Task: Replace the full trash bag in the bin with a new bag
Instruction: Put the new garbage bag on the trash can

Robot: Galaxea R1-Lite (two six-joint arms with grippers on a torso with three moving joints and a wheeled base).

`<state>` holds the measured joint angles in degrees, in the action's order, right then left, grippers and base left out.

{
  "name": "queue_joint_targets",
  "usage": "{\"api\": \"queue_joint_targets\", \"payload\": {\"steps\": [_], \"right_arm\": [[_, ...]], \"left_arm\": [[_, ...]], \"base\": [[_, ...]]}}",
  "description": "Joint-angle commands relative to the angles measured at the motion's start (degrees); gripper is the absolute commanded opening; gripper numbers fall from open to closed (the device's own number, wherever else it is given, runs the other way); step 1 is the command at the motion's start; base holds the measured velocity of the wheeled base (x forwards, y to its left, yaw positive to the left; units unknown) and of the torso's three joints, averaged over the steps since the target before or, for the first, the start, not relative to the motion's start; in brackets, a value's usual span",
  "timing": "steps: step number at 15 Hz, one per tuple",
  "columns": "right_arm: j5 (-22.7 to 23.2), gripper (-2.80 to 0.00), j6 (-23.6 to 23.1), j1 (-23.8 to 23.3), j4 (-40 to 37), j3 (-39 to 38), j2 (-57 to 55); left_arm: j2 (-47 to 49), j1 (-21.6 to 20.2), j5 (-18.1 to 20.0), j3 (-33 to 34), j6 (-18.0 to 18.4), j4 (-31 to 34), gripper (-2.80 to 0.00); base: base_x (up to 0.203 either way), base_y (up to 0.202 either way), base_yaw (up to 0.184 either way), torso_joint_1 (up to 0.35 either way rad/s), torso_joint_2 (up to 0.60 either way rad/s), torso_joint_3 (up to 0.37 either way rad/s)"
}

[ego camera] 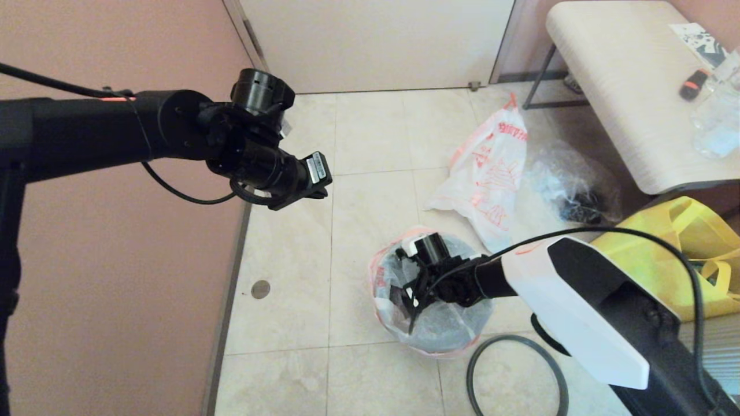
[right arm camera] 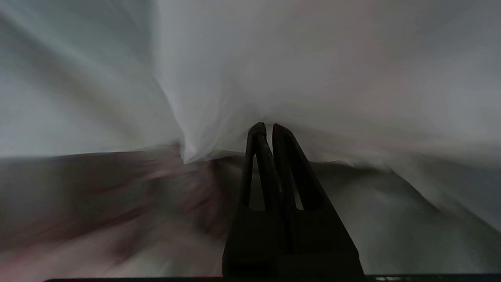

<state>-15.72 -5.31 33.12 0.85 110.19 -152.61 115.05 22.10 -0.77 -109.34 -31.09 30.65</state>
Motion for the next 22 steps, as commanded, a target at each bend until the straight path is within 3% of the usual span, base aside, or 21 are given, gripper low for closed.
{"api": "queue_joint_targets", "payload": {"steps": [1,3,10,13,18,20,22], "right_arm": [[-1.44,-2.8,-7.48,-1.47,5.35,2.65,-11.4],[-0.99,-2.8,-11.47,-3.41,8.38,3.19,-13.41],[2.96,-2.8,-11.03,-3.21,7.94,2.94,-11.78],[4.33,-2.8,-4.8,-1.16,6.05,-0.36,-3.01],[10.51,-2.8,11.11,2.53,-7.91,-17.38,24.03],[11.48,-2.8,15.58,1.26,-13.28,-26.08,35.24],[11.81,-2.8,18.51,-3.99,-17.2,-35.57,44.63]], "left_arm": [[-2.26,-0.07,-0.02,0.14,-0.28,0.11,-2.8],[-3.68,0.03,0.06,0.81,-0.29,-0.02,-2.8],[-4.31,-0.04,0.15,0.97,-0.29,-0.15,-2.8],[-4.48,0.3,0.24,0.97,-0.29,-0.06,-2.8],[-4.57,1.13,0.08,0.87,0.2,0.58,-2.8],[-4.35,2.28,0.06,-0.15,1.09,4.26,-2.8],[-4.31,2.95,0.06,-0.17,1.14,4.77,-2.8]], "base": [[0.0,0.0,0.0,0.0,0.0,0.0],[0.0,0.0,0.0,0.0,0.0,0.0],[0.0,0.0,0.0,0.0,0.0,0.0],[0.0,0.0,0.0,0.0,0.0,0.0],[0.0,0.0,0.0,0.0,0.0,0.0],[0.0,0.0,0.0,0.0,0.0,0.0],[0.0,0.0,0.0,0.0,0.0,0.0]]}}
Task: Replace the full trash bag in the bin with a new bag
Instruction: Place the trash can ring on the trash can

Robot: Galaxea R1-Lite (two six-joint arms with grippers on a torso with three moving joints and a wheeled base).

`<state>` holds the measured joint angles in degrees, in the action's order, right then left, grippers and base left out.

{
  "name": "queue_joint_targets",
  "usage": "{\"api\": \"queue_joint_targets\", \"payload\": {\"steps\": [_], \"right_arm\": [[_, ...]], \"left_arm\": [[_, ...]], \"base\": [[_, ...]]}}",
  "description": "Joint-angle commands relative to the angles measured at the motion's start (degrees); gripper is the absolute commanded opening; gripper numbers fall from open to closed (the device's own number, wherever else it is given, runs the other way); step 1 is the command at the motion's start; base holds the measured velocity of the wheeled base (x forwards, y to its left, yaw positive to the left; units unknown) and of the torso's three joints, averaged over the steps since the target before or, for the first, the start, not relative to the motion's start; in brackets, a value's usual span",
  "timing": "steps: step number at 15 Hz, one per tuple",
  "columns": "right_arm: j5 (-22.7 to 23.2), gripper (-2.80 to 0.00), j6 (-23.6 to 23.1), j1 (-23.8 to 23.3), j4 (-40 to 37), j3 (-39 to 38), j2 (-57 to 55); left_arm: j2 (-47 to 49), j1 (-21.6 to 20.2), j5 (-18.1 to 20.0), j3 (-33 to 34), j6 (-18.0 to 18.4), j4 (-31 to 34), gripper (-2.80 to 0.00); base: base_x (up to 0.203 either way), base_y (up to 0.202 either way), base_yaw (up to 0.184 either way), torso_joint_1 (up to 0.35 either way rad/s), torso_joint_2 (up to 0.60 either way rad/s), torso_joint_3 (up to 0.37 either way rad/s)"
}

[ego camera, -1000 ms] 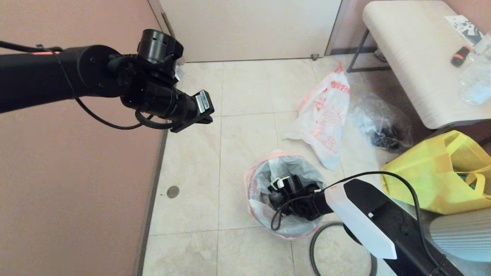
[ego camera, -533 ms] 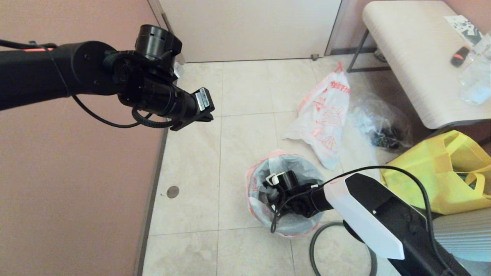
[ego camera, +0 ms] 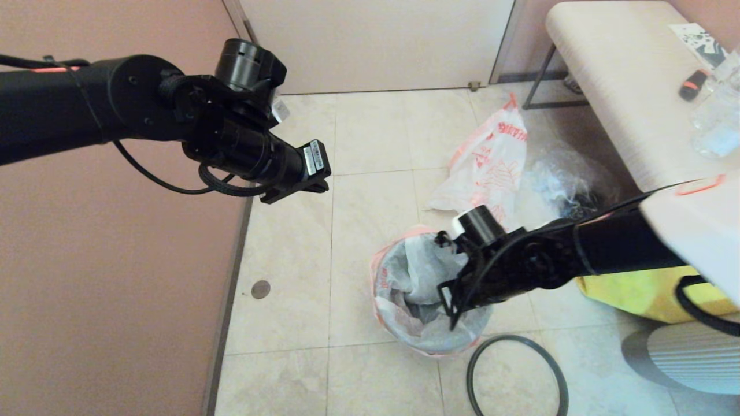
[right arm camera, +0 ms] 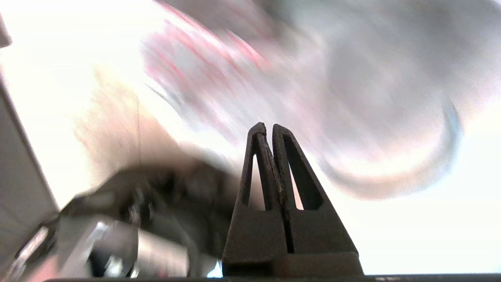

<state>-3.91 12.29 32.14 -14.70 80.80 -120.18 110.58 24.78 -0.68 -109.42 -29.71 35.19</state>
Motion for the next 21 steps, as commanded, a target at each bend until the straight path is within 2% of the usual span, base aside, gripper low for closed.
{"api": "queue_joint_targets", "payload": {"steps": [1,2,4,6,8,10,13,16,19,20,21], "right_arm": [[-0.07,-2.8,1.39,-8.57,-2.88,-10.22,14.9],[-0.12,-2.8,0.72,-14.14,-3.44,-12.96,15.58],[0.06,-2.8,-4.03,-23.73,-0.46,-18.69,12.11],[0.06,-2.8,-9.26,-28.2,9.03,-21.14,2.89],[0.05,-2.8,-16.53,-31.7,17.42,-21.34,-6.68],[-0.01,-2.8,-22.66,-33.37,22.54,-18.96,-16.31],[-0.08,-2.8,-27.81,-34.16,25.8,-7.13,-27.82],[-0.07,-2.8,-30.28,-33.41,24.52,2.58,-36.66],[-0.17,-2.8,-31.02,-32.63,23.7,5.8,-41.21],[-0.2,0.0,-31.26,-32.75,23.49,6.5,-41.72],[-0.18,0.0,-31.35,-32.76,23.46,6.91,-42.03]], "left_arm": [[0.25,0.36,-0.02,-0.06,-0.17,0.23,-2.8],[0.4,0.36,-0.02,-0.09,-0.17,0.18,-2.8],[1.45,0.3,-0.11,-0.19,-0.34,-0.11,-2.8],[1.81,0.65,-0.11,-0.18,-0.35,-0.21,-2.8],[2.18,1.22,-0.18,-0.09,-0.35,-0.21,-2.8],[3.09,1.24,-0.28,-0.18,-0.35,-0.7,-2.8],[3.94,1.4,-0.64,-0.09,-0.35,-1.44,-2.8],[5.09,1.99,-0.8,-0.08,-0.35,-1.53,-2.8],[6.22,3.21,-3.26,0.0,-0.44,-2.05,-2.8],[6.4,3.44,-3.71,0.0,-0.52,-2.06,-2.8],[6.49,3.52,-3.63,0.09,-0.53,-2.06,-2.8]], "base": [[0.0,0.0,0.0,0.0,0.0,0.0],[0.0,0.0,0.0,0.0,0.0,0.0],[0.0,0.0,0.0,0.0,0.0,0.0],[0.0,0.0,0.0,0.0,0.0,0.0],[0.0,0.0,0.0,0.0,0.0,0.0],[0.0,0.0,0.0,0.0,0.0,0.0],[0.0,0.0,0.0,0.0,0.0,0.0],[0.0,0.0,0.0,0.0,0.0,0.0],[0.0,0.0,0.0,0.0,0.0,0.0],[0.0,0.0,0.0,0.0,0.0,0.0],[0.0,0.0,0.0,0.0,0.0,0.0]]}}
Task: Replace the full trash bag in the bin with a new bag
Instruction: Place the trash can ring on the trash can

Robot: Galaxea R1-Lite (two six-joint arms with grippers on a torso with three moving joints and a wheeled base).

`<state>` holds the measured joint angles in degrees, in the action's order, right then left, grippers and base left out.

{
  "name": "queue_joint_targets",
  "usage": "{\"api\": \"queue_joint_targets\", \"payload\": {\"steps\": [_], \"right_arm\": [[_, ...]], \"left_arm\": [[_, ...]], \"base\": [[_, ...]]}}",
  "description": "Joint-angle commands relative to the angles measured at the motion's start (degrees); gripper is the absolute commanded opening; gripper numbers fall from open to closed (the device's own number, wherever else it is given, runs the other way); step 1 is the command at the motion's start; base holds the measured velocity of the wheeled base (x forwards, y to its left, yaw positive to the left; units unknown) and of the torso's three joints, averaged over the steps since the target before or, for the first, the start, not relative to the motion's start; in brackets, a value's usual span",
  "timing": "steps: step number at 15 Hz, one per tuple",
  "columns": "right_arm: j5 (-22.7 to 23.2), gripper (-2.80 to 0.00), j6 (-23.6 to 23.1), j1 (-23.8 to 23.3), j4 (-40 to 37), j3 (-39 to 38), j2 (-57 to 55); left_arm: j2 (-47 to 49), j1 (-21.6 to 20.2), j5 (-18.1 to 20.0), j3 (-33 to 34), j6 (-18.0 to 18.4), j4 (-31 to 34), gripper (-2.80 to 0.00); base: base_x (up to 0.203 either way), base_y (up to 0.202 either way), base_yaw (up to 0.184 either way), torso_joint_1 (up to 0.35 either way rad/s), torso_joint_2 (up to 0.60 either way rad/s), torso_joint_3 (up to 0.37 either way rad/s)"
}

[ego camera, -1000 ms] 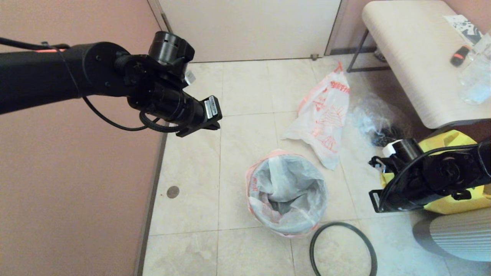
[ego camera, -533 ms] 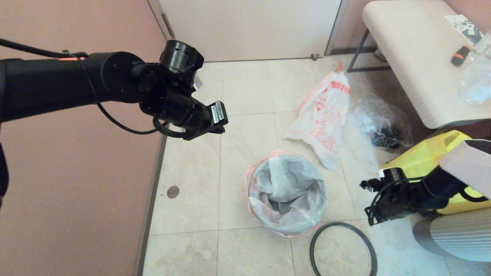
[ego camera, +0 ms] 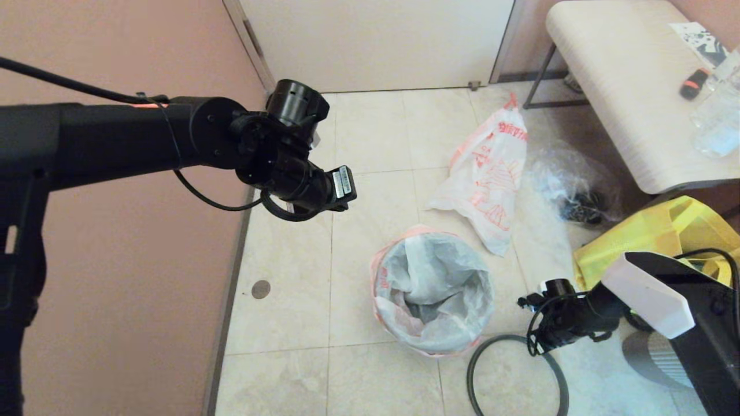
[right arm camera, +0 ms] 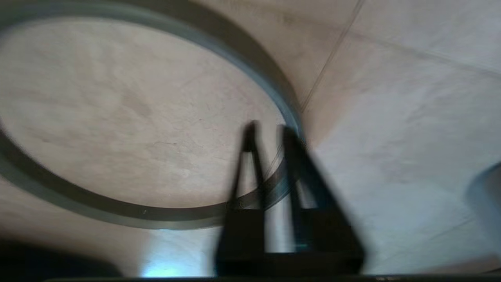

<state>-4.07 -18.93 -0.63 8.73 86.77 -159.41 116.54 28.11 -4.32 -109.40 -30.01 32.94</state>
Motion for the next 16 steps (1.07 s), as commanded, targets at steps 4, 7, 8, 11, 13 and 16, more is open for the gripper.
{"api": "queue_joint_targets", "payload": {"steps": [4,7,8,11,13,16], "right_arm": [[-0.38,0.0,-0.54,0.14,0.17,4.69,-6.45],[-0.41,0.0,-0.75,-0.02,0.22,7.42,-8.41],[-0.41,0.0,-0.76,-0.15,0.15,8.21,-8.97],[-1.2,0.0,-1.83,-0.81,-0.26,10.56,-10.9],[-2.23,-2.8,-3.05,-1.13,-1.21,12.31,-11.69],[-2.34,-2.8,-2.78,-1.29,-3.1,13.08,-11.8]], "left_arm": [[0.35,0.45,-0.01,0.15,-0.22,0.2,-2.8],[0.35,0.45,0.01,0.24,-0.22,0.2,-2.8],[0.26,0.45,0.01,0.24,-0.31,0.2,-2.8],[0.26,0.48,0.01,0.24,-0.31,0.2,-2.8],[0.34,0.8,0.01,0.25,-0.31,0.2,-2.8],[0.35,0.85,0.01,0.32,-0.31,0.2,-2.8]], "base": [[0.0,0.0,0.0,0.0,0.0,0.0],[0.0,0.0,0.0,0.0,0.0,0.0],[0.0,0.0,0.0,0.0,0.0,0.0],[0.0,0.0,0.0,0.0,0.0,0.0],[0.0,0.0,0.0,0.0,0.0,0.0],[0.0,0.0,0.0,0.0,0.0,0.0]]}}
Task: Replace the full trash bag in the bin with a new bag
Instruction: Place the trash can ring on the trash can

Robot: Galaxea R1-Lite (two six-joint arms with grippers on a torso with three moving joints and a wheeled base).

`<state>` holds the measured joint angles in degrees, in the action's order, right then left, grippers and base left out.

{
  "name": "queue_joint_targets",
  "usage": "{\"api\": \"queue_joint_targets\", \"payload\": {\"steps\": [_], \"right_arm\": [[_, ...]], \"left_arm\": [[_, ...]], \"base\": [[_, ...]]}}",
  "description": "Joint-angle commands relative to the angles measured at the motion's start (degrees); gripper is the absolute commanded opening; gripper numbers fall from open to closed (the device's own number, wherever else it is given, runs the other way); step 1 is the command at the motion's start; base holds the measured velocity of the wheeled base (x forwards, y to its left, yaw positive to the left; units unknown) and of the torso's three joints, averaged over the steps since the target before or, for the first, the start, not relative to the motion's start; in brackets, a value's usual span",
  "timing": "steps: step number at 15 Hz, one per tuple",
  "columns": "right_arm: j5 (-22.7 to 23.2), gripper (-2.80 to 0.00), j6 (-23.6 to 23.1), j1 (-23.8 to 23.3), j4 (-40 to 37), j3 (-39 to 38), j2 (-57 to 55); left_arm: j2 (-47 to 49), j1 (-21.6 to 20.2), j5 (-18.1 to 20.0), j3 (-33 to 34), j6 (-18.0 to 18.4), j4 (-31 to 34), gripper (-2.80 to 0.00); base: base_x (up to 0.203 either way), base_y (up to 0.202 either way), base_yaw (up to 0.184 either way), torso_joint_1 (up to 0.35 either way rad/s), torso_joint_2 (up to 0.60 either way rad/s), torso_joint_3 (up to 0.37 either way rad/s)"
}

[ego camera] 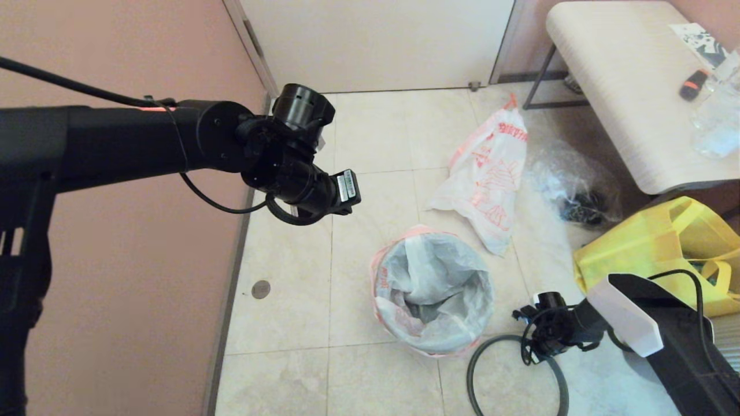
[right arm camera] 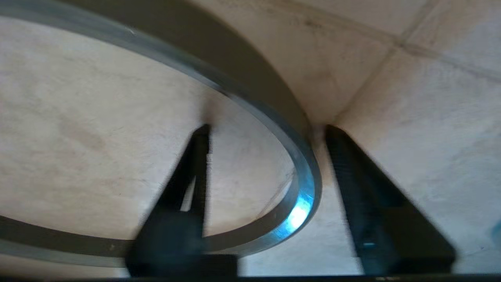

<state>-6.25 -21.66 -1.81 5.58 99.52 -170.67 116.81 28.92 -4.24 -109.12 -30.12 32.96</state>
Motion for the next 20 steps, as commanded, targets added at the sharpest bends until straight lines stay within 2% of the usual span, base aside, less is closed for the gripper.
{"api": "queue_joint_targets", "payload": {"steps": [1,4,8,14,17,20], "right_arm": [[-0.16,-2.8,-0.05,-0.29,0.04,0.41,-0.54],[-1.25,-2.8,0.14,-1.06,-0.18,-0.74,0.88],[-2.31,-2.8,2.2,-4.97,0.41,-11.17,9.23],[-2.15,-2.8,6.27,-9.82,0.72,-25.88,32.37],[-0.92,-2.8,10.39,-11.35,0.32,-29.21,43.33],[1.4,-2.8,11.5,-11.84,0.04,-28.78,51.89]], "left_arm": [[0.08,0.09,-0.15,0.04,-0.2,0.17,-2.8],[-0.09,0.18,-0.15,-0.04,-0.29,0.17,-2.8],[-1.69,0.35,-0.15,0.33,-0.29,0.25,-2.8],[-6.5,0.88,0.1,2.5,-0.29,0.17,-2.8],[-6.95,0.75,0.2,2.51,-0.29,0.17,-2.8],[-6.85,0.7,0.2,2.42,-0.29,0.17,-2.8]], "base": [[0.0,0.0,0.0,0.0,0.0,0.0],[0.0,0.0,0.0,0.0,0.0,0.0],[0.0,0.0,0.0,0.0,0.0,0.0],[0.0,0.0,0.0,0.0,0.0,0.0],[0.0,0.0,0.0,0.0,0.0,0.0],[0.0,0.0,0.0,0.0,0.0,0.0]]}}
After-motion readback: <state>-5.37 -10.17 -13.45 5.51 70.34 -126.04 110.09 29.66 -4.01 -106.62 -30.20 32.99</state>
